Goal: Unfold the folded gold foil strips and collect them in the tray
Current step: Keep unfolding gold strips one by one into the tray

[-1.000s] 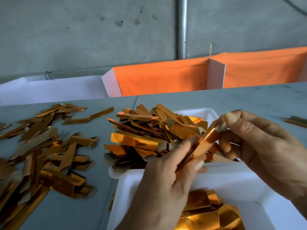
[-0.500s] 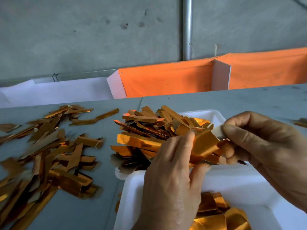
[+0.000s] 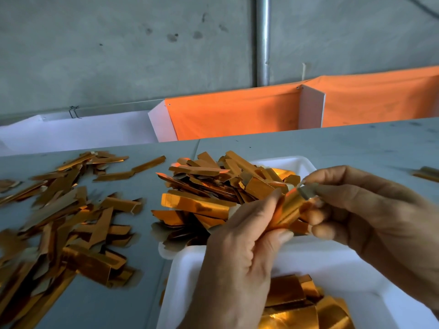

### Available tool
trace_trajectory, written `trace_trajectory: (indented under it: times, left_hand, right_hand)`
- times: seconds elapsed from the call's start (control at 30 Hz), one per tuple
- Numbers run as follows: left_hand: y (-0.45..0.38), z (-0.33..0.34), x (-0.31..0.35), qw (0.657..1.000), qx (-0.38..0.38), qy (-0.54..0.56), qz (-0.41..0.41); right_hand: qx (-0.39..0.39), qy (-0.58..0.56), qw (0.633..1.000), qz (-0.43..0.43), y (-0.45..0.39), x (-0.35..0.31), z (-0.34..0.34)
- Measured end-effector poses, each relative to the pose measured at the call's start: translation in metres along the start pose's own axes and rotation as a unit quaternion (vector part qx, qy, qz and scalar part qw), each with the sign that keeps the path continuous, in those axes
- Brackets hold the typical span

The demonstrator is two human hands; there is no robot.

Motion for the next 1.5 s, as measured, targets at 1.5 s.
trace_trajectory:
  times: [1.5]
  left_hand:
    - [0.002, -0.009, -0.004, 0.996, -0.072, -0.058, 0.011]
  right_hand:
    - [-0.074, 0.074, 0.995, 0.004, 0.001, -0.003, -0.005]
Point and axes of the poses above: each hand's wrist, its own y-axis away from the middle knuckle, its own z-axis out of the palm, x = y × z, the point moved 2 cm from there along -y, towards the middle knuckle, and after that the axes turned 4 degrees about -y, right-handed, at the moved point
